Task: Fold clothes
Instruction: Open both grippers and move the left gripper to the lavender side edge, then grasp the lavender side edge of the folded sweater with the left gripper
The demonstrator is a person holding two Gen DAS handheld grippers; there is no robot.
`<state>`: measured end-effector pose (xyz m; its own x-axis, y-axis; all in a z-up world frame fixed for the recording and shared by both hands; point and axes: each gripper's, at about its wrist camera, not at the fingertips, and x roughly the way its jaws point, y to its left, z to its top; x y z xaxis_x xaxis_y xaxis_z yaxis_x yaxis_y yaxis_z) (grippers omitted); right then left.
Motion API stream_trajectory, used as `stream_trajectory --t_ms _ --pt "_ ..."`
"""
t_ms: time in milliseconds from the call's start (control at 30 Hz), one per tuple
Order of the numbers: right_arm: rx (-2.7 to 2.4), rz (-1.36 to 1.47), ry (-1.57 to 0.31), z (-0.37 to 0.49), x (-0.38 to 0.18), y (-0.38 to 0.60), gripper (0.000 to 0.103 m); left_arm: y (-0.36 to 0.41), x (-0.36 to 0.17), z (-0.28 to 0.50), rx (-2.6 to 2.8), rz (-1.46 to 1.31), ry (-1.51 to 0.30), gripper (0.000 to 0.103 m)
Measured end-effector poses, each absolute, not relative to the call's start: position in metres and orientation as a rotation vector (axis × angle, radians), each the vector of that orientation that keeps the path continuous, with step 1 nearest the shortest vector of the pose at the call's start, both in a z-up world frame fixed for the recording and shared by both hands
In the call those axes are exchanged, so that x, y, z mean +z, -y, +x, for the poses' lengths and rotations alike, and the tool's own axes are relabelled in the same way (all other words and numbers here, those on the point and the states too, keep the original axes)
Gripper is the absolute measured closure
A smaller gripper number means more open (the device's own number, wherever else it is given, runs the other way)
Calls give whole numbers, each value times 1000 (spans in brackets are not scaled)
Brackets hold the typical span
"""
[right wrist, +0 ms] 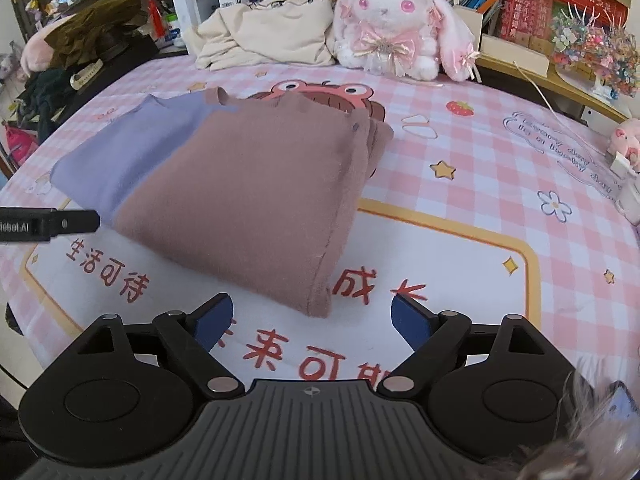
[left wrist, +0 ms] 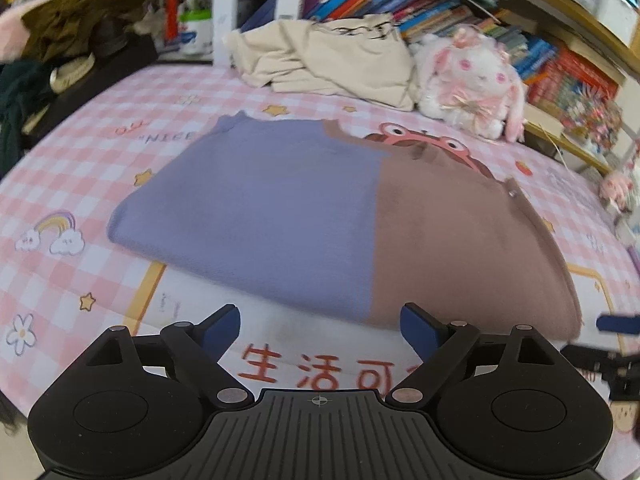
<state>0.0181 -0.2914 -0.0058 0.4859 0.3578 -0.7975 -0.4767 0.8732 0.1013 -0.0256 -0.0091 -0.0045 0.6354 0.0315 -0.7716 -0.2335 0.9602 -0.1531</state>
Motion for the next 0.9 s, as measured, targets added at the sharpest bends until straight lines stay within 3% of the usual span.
stream_trajectory --t_ms 667,900 --pt "406 -113 -929 18 -1 256 17 -95 -27 -21 212 -715 -848 14" --pt "349 -96 -891 16 6 254 18 -147 -52 -43 244 -1199 -637 14"
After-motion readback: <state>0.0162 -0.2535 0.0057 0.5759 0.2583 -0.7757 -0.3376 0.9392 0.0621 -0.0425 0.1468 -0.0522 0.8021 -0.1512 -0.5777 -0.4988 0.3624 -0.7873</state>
